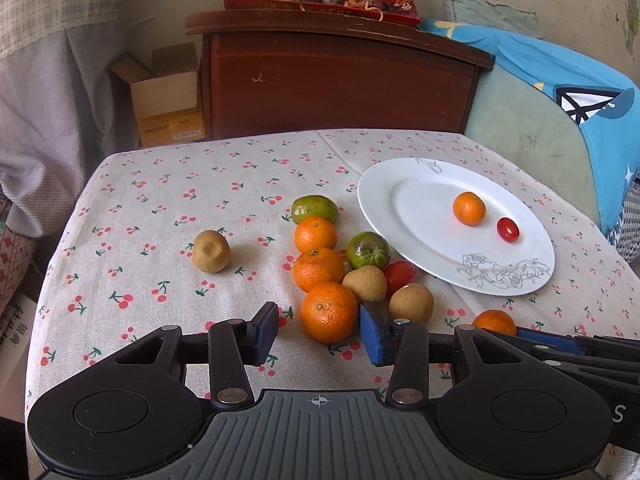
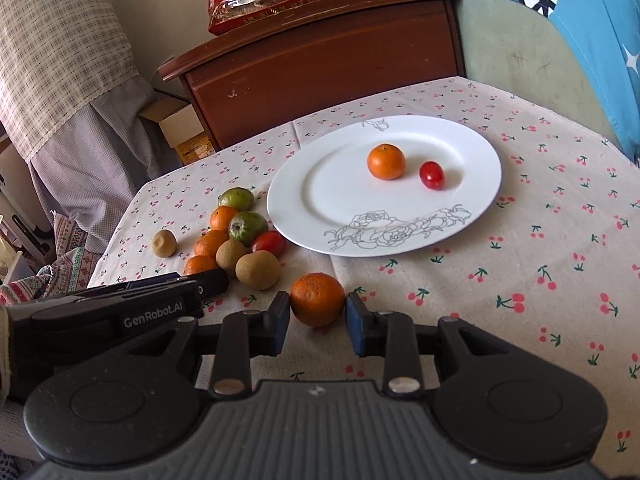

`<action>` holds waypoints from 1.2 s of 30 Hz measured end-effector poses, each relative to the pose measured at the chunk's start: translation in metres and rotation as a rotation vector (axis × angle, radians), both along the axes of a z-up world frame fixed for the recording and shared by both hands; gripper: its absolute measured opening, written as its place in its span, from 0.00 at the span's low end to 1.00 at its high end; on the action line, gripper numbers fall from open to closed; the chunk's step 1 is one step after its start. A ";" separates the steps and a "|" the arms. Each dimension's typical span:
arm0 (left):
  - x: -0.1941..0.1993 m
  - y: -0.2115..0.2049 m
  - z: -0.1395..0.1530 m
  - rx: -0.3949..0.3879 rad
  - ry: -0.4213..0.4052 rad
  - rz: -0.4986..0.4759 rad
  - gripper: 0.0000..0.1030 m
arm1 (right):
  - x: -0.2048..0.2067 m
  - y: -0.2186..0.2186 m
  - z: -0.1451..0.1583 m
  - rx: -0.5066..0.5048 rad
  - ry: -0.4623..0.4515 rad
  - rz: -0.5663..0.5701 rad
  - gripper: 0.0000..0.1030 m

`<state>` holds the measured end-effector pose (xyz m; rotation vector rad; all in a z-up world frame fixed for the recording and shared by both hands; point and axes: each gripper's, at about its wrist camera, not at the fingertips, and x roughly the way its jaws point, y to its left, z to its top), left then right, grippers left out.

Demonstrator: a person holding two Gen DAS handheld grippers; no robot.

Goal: Organize fruits
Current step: 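Grasp an orange with the left tool while the right tool grasps another orange, then carry both oranges onto the plate and open both tools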

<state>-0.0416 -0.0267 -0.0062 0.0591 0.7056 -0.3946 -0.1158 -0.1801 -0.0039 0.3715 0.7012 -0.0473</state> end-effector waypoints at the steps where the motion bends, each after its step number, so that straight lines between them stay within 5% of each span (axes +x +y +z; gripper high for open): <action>1: 0.000 0.000 0.000 -0.001 -0.001 -0.002 0.40 | 0.000 0.000 0.000 0.001 -0.001 0.000 0.30; 5: -0.001 -0.003 0.000 0.003 -0.005 -0.028 0.27 | 0.001 0.000 -0.001 0.000 -0.003 0.002 0.30; 36: -0.017 -0.002 0.043 -0.122 -0.060 -0.051 0.27 | -0.008 -0.030 0.033 0.026 -0.132 -0.063 0.29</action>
